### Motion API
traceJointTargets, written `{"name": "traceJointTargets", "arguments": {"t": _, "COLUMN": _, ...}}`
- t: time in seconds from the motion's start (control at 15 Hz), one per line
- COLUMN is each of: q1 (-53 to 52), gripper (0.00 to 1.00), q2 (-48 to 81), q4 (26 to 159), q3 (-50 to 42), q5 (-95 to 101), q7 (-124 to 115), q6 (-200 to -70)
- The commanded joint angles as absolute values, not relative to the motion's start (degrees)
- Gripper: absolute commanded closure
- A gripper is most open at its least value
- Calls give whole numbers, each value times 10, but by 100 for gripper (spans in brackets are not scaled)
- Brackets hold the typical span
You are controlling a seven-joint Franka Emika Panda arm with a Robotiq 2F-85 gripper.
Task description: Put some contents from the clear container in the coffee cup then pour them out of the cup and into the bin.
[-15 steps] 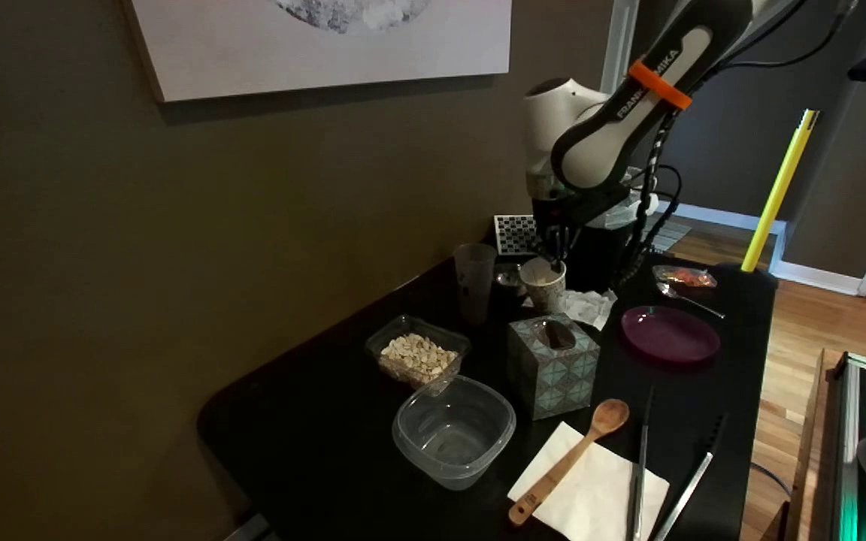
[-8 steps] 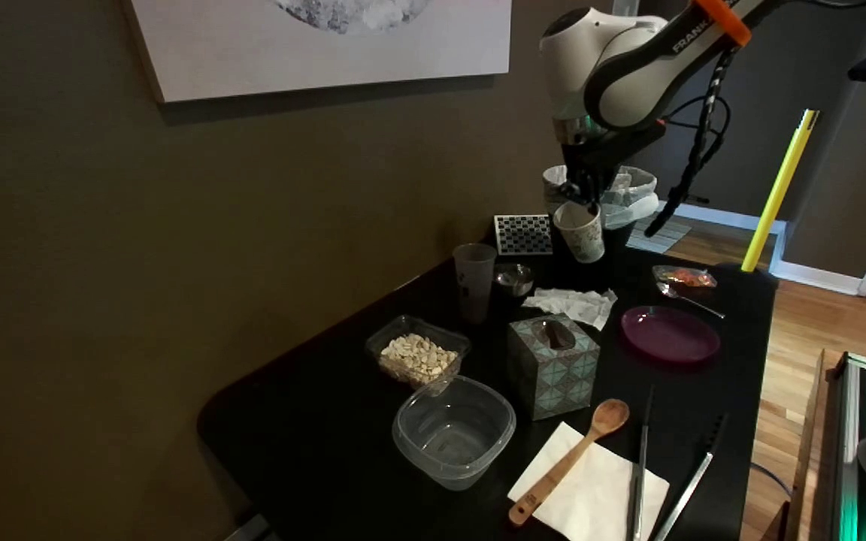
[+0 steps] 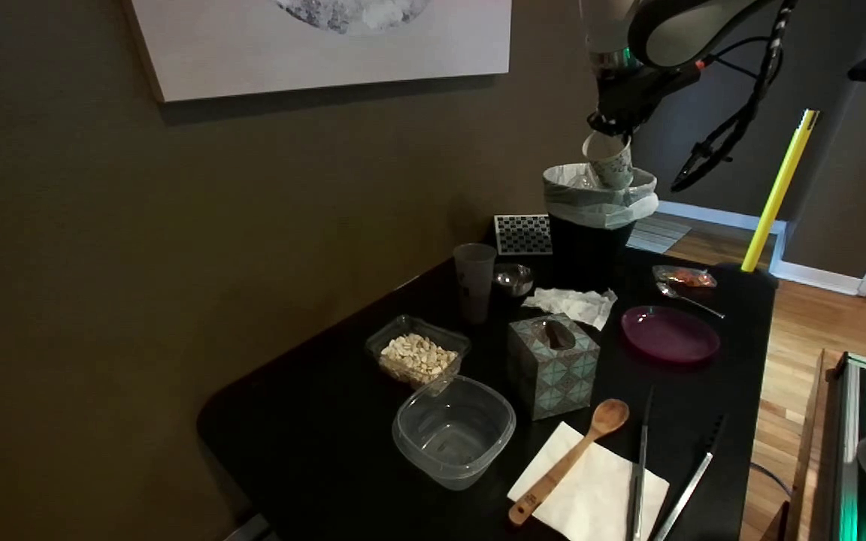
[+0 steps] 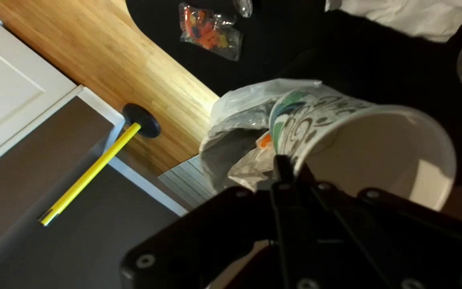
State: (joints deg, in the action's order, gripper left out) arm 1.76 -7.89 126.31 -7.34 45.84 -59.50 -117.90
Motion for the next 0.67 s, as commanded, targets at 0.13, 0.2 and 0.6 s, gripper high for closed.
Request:
{"name": "traceJointTargets", "arguments": {"t": 0.13, "q1": 47, "gripper": 96, "q2": -82, "q4": 1258, "q3": -56, "q5": 486, "q7": -639, "q6": -1170}}
{"name": "traceJointTargets", "arguments": {"t": 0.2, "q1": 48, "gripper": 96, "q2": -82, "q4": 1258, "q3": -56, "q5": 488, "q7": -643, "q6": -1170}}
{"name": "traceJointTargets", "arguments": {"t": 0.6, "q1": 76, "gripper": 99, "q2": -29, "q4": 1200, "q3": -69, "q5": 527, "q7": -734, "q6": -1160}}
